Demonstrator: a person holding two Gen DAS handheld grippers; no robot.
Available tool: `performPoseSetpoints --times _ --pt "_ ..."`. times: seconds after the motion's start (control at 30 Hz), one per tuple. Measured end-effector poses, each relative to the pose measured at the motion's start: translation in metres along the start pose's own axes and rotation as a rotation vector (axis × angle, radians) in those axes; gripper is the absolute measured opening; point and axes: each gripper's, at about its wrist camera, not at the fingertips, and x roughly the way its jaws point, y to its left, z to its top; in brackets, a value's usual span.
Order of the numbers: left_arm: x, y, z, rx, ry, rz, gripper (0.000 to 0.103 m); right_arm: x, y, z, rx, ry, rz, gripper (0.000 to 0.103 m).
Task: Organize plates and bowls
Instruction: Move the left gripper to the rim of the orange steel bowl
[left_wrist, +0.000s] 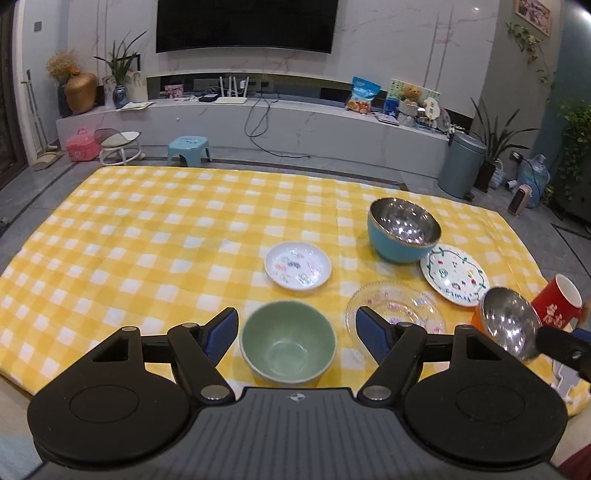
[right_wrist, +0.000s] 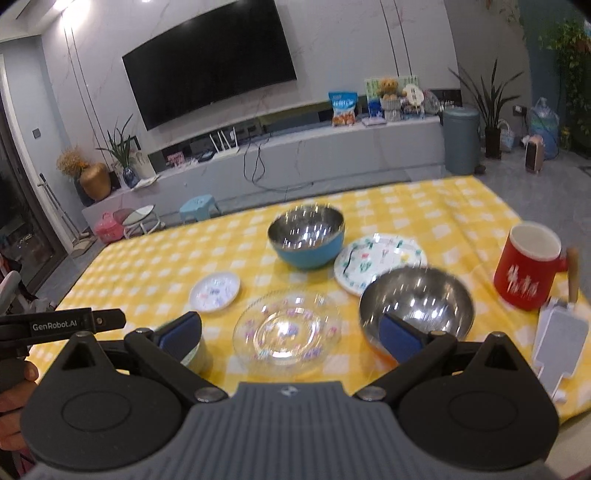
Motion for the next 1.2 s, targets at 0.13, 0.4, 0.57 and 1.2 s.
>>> performPoseSetpoints --times 0.13,0.4,0.57,1.2 --pt "0.003 -0.009 0.015 0.018 0.004 -0.02 0.086 -0.006 -0.013 0.019 0.014 -0.049 -0.036 0.1" --pt "0.014 -0.025 0.041 0.02 0.017 -0.076 0.085 -0.003 -0.041 0.058 0.073 -0.114 -0.06 0.1" --pt "0.029 -0.048 0.045 0.031 0.033 -0.135 0.081 0.011 -0.061 0.057 0.135 -0.107 -0.042 0.1" --pt "0.157 -0.174 -0.006 0.144 0.335 -0.4 0.032 0.077 -0.131 -0.003 0.161 0.113 -0.315 0.068"
